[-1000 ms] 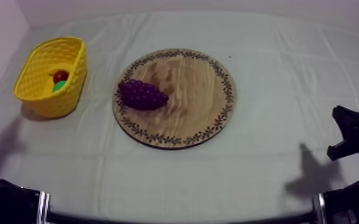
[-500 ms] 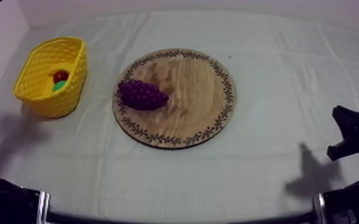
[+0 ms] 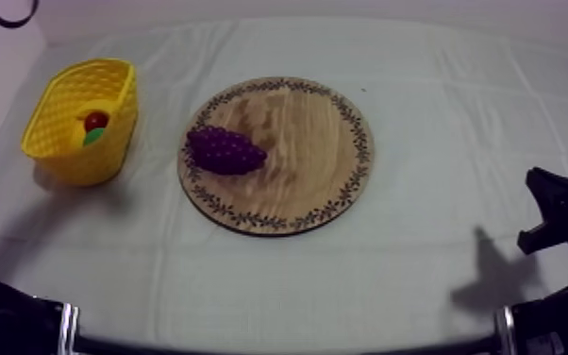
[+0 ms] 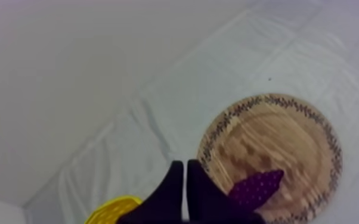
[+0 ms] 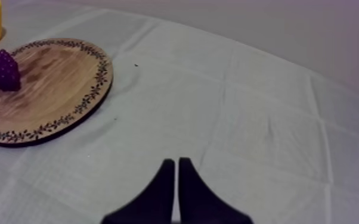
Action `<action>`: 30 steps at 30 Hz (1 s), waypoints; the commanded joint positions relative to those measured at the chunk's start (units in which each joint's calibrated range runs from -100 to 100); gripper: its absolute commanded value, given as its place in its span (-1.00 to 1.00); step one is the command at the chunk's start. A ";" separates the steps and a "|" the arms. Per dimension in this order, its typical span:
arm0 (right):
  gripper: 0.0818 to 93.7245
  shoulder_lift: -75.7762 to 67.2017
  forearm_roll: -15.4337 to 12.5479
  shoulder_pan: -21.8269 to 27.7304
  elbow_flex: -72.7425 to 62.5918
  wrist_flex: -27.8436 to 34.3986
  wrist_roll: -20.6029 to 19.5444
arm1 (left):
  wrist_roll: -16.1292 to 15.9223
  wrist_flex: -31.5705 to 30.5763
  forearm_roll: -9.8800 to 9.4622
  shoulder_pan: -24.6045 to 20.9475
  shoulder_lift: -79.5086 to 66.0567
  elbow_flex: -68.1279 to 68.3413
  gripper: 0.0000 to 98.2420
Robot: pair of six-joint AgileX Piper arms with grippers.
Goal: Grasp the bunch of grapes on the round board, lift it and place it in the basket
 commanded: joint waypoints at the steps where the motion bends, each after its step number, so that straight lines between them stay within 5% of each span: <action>1: -0.99 -0.01 0.01 0.02 -0.03 0.00 -0.02 | -1.26 1.68 -0.01 0.56 4.26 -0.93 -1.00; 8: -0.99 -0.01 0.01 0.02 -0.03 0.00 -0.02 | -3.73 5.42 0.09 1.83 13.45 -3.13 -1.00; 23: -0.99 -0.01 0.01 0.02 -0.03 0.00 -0.02 | -11.01 13.99 3.70 1.30 20.63 -4.63 -0.93; 25: -0.99 -0.01 0.01 0.02 -0.03 0.00 -0.02 | -10.62 14.93 3.71 1.16 20.73 -4.73 -0.65; 30: -0.99 -0.01 0.01 0.02 -0.03 0.00 -0.02 | -10.56 19.49 3.79 -0.13 21.08 -4.69 0.44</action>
